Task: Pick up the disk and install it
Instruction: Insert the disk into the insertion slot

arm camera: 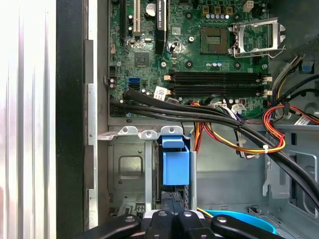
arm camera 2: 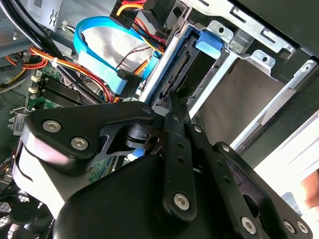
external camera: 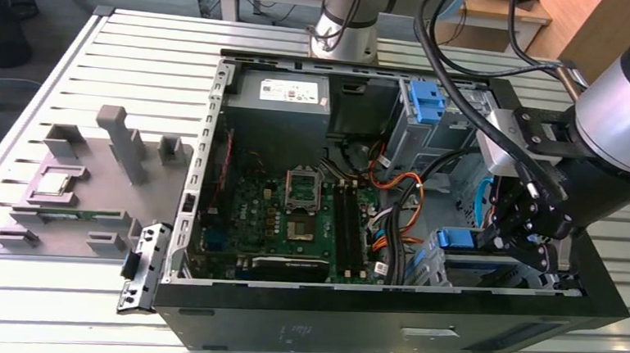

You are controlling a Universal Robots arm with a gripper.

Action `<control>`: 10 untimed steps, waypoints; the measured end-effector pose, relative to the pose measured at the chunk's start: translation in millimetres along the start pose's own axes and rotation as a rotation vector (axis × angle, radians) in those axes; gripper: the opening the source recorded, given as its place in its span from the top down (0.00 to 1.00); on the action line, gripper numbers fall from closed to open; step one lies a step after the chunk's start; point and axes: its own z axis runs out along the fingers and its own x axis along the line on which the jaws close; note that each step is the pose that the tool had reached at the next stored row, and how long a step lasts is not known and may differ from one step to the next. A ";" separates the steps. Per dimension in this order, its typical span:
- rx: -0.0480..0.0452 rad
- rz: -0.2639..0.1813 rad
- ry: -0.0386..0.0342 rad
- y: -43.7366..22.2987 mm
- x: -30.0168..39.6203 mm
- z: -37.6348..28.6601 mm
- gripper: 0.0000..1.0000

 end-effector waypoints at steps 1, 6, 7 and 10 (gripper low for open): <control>0.0000 0.000 0.0001 0.0 0.0 0.0 0.89; 0.0000 0.000 -0.0001 0.0 0.0 0.1 0.89; 0.0001 0.000 -0.0005 0.0 0.0 -0.2 0.89; -0.0007 0.000 -0.0001 0.1 -0.2 -3.5 0.89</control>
